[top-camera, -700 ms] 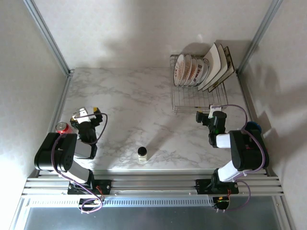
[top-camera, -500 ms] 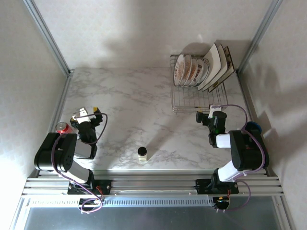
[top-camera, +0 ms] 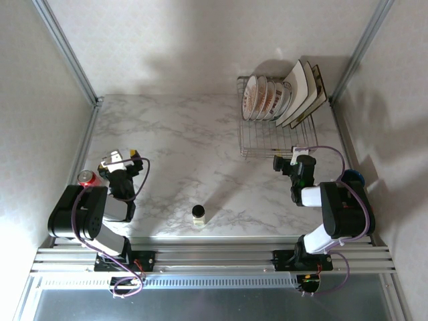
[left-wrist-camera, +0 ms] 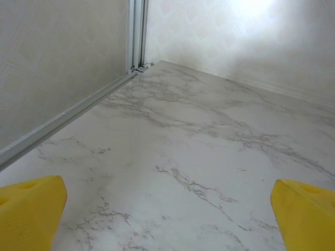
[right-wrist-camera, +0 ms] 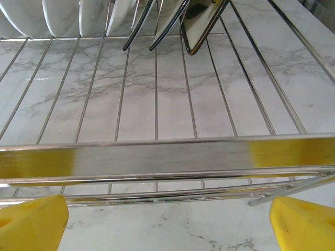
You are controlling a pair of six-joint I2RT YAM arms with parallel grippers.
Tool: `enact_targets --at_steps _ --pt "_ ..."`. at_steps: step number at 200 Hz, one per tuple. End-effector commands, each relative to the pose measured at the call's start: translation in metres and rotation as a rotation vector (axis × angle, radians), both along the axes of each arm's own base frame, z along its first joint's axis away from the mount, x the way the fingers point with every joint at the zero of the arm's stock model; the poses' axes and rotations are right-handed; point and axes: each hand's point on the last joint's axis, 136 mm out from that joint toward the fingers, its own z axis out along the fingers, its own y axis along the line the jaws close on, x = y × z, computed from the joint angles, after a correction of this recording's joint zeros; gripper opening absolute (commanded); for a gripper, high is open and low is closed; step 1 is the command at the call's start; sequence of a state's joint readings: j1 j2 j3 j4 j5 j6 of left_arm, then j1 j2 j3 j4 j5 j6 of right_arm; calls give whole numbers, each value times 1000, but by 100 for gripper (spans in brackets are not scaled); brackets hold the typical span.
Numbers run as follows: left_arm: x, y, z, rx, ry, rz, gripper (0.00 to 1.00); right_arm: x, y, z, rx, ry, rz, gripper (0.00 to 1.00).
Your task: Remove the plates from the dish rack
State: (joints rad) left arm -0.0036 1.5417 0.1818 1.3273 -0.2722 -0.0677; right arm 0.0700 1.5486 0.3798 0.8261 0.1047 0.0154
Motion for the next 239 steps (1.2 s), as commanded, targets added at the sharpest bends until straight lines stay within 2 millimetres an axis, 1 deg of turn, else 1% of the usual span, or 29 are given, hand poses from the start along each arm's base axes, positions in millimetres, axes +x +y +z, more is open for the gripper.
enact_targets --at_steps 1,31,47,67,73,76,78,81,94,111,119,123,126,133,146,161,169,176,182,196,211,229,239 --pt "5 0 13 -13 -53 -7 100 6 0 11 5 -39 -13 99" --pt "5 0 12 -13 -51 -7 100 6 -1 11 5 -40 -13 99" --pt "5 0 13 -13 -52 -7 100 7 4 12 6 -33 12 99" --pt "5 1 13 -12 -54 -4 100 6 1 24 5 -34 -7 99" --pt "4 3 16 -8 -60 12 100 4 0 26 1 -25 -10 99" --pt "4 4 16 -11 -56 22 100 2 0 24 -1 -8 -10 99" --pt "5 4 16 -13 -52 22 100 7 0 33 -1 -23 -9 99" --pt "6 3 16 -17 -43 19 100 8 0 37 -1 -18 -11 99" --pt "7 2 17 -7 -49 12 99 5 2 40 -3 25 5 99" --pt "8 0 18 1 -43 3 100 -4 5 38 1 76 22 99" --pt "9 2 23 6 -42 30 100 -8 6 38 8 94 25 99" --pt "11 4 21 4 -12 44 100 -10 6 38 15 102 23 99" --pt "14 4 24 1 -6 48 99 -12 6 38 22 106 22 99" --pt "22 4 20 -3 52 42 100 -16 7 37 36 120 21 99" --pt "34 -5 18 4 114 -9 100 -23 9 32 60 158 17 99" --pt "40 -11 13 -22 179 -37 100 -31 10 24 75 233 3 99" --pt "39 -13 14 -38 190 -39 100 -34 10 21 74 274 -9 99" --pt "38 -15 15 -58 198 -46 100 -39 6 18 70 321 -45 99" --pt "37 -16 14 -78 220 -47 100 -43 4 16 59 362 -62 99" --pt "36 -20 10 -104 306 -45 100 -52 -3 17 34 438 -131 99" --pt "30 -22 4 -145 396 -22 100 -62 -1 21 10 476 -141 99" --pt "22 -17 -7 -196 502 47 100 -70 5 29 0 491 -146 99" --pt "20 -23 -14 -217 574 36 100 -74 7 31 12 521 -148 99"
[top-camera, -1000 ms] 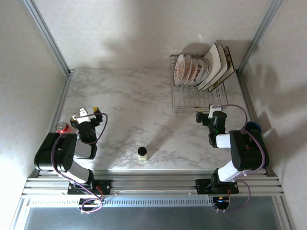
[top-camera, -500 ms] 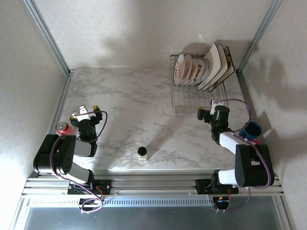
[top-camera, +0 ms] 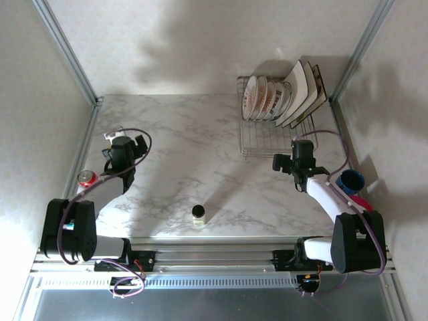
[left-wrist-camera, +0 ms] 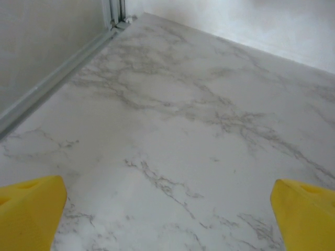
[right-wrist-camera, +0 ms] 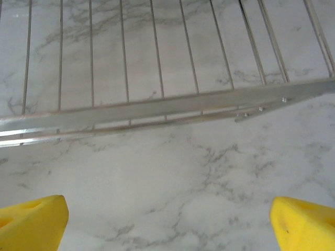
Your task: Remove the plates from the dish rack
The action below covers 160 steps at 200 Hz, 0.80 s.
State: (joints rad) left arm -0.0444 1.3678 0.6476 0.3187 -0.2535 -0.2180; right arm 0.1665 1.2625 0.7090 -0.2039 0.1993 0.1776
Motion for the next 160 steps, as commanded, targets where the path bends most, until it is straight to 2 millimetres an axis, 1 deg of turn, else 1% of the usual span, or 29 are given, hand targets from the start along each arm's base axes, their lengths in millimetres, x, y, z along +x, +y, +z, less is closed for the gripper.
enact_targets --at_steps 1,22,59,78,97,112,126,140,160 --pt "-26 -4 -38 -78 269 45 100 -28 -6 -2 -23 130 -65 99" --pt "-34 -26 -55 -132 404 -30 99 -36 1 -2 -8 192 -44 99" --pt "-48 -64 -61 -182 498 -142 99 -44 10 -6 26 238 -37 99" --pt "-54 -74 -64 -190 548 -185 100 -48 12 -8 16 288 -27 99" --pt "-59 -76 -69 -171 591 -201 100 -50 10 -4 -10 300 -26 99" --pt "-62 -77 -71 -166 619 -211 100 -45 15 12 -2 276 -17 99" --pt "-62 -81 -68 -163 627 -239 99 -34 22 37 16 229 6 99" --pt "-59 -83 -65 -146 619 -263 100 -19 32 65 22 171 40 99" --pt "-57 -84 -60 -138 618 -273 99 11 44 108 12 88 70 99"
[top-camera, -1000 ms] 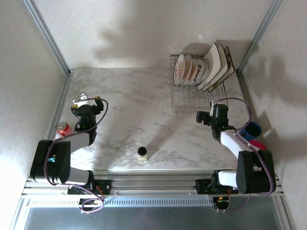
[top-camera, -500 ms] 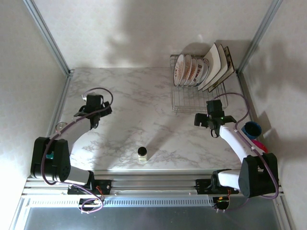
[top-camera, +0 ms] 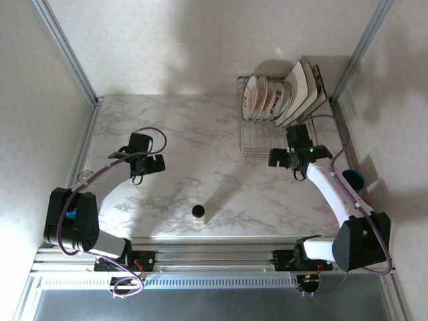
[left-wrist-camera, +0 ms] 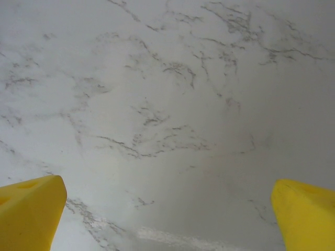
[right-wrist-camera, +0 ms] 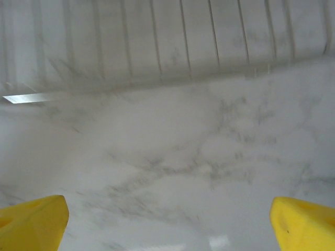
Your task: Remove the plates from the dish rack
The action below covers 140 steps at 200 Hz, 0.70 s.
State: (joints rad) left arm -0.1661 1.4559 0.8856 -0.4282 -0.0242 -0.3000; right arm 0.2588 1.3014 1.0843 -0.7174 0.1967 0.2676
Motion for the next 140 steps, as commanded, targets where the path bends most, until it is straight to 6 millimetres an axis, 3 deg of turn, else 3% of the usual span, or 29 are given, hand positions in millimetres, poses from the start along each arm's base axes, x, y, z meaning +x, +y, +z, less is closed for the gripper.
enact_targets --at_steps 1,19,42,79,106,140 --pt "1 -7 9 8 17 -53 99 29 16 49 -4 -85 48 99" --pt "3 -10 15 -1 7 -61 99 62 28 75 -9 -119 71 99" --pt "3 -13 18 -15 -10 -72 100 111 38 90 -90 -139 73 99" --pt "2 -8 24 13 -2 -48 100 180 78 112 -136 -173 163 99" --pt "3 -8 28 8 -19 -35 99 219 97 106 -147 -185 213 96" --pt "3 -9 28 2 -25 -36 100 252 118 94 -137 -263 250 87"
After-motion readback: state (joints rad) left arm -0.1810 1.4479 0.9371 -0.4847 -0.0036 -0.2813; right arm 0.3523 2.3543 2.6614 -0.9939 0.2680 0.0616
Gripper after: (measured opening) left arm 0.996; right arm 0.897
